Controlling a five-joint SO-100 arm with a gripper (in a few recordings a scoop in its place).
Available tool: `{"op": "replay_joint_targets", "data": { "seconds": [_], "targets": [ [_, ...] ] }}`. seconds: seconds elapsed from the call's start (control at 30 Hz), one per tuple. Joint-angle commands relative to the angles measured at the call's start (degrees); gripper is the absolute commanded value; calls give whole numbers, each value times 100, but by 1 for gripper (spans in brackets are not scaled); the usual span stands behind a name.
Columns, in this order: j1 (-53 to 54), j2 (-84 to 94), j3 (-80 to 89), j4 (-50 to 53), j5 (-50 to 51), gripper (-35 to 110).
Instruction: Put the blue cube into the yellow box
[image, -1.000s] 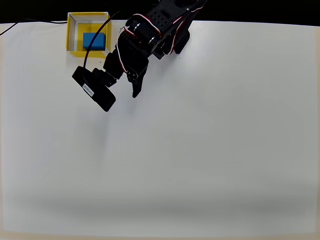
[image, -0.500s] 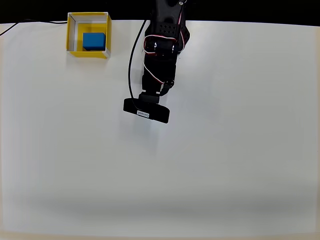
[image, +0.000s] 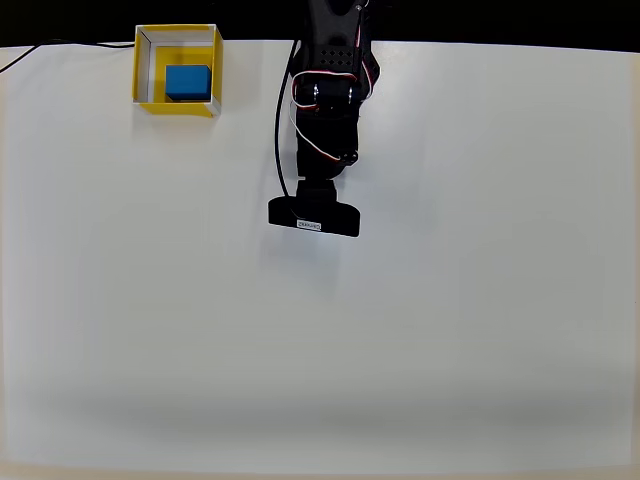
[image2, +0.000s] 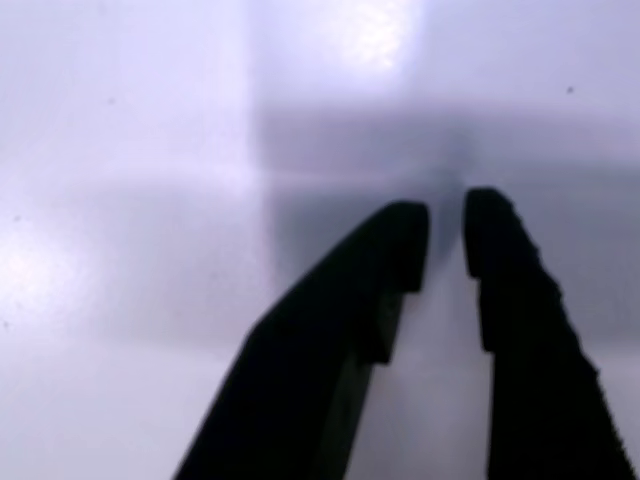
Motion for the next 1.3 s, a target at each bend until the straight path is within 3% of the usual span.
{"op": "replay_joint_targets", "data": {
  "seconds": [0.0, 1.27],
  "targets": [
    [-53, 141, 149, 97, 26, 0],
    [-35, 114, 149, 88, 264, 0]
  ]
}}
